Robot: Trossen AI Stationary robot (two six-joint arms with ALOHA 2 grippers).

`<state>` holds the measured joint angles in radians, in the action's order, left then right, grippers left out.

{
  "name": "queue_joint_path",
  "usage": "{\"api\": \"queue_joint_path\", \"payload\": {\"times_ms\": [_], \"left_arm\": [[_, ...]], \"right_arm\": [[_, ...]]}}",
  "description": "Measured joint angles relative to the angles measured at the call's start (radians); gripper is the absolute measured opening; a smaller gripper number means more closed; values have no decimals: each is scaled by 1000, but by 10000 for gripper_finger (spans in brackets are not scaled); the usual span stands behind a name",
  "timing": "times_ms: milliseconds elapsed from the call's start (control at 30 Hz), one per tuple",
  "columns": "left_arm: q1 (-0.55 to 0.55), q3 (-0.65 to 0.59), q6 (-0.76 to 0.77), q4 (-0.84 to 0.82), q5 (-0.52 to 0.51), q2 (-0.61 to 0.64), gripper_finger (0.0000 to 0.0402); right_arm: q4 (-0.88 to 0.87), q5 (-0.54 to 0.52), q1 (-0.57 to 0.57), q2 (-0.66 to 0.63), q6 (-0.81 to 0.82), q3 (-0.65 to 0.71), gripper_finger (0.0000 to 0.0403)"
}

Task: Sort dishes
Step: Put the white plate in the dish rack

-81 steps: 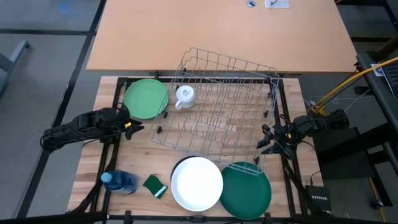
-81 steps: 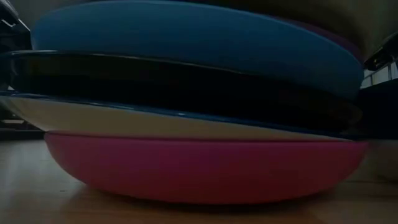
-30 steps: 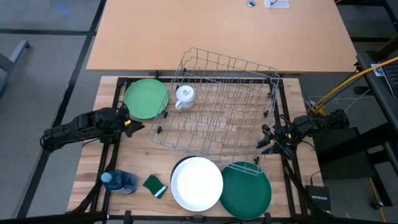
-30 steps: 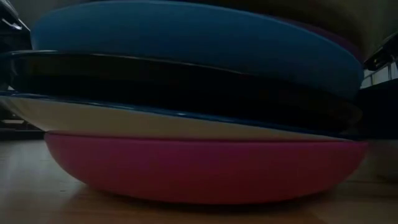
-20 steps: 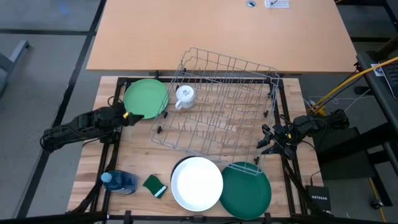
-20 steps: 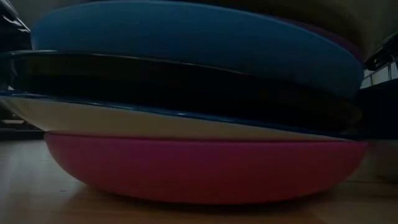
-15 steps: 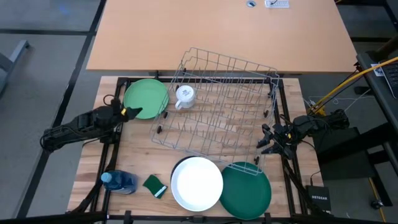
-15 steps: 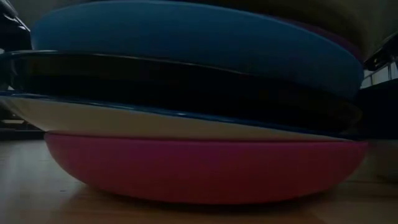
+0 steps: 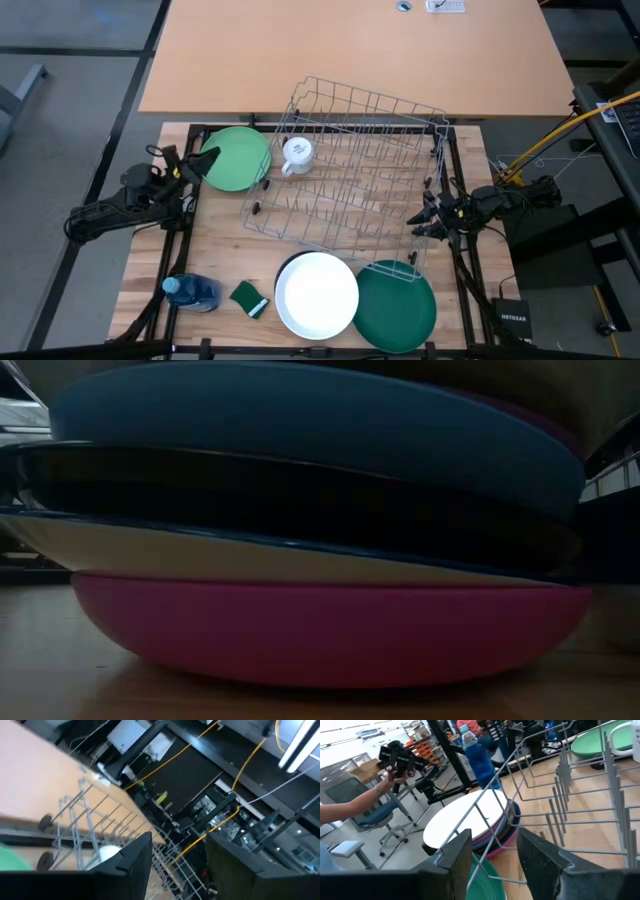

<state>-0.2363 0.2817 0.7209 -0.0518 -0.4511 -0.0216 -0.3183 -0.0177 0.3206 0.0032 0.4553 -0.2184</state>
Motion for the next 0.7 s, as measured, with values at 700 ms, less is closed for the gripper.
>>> {"api": "queue_joint_path", "payload": {"times_ms": [700], "left_arm": [[66,281,-121,115,410,-642,175]], "right_arm": [[9,1,0,0,12,0,160]]}}
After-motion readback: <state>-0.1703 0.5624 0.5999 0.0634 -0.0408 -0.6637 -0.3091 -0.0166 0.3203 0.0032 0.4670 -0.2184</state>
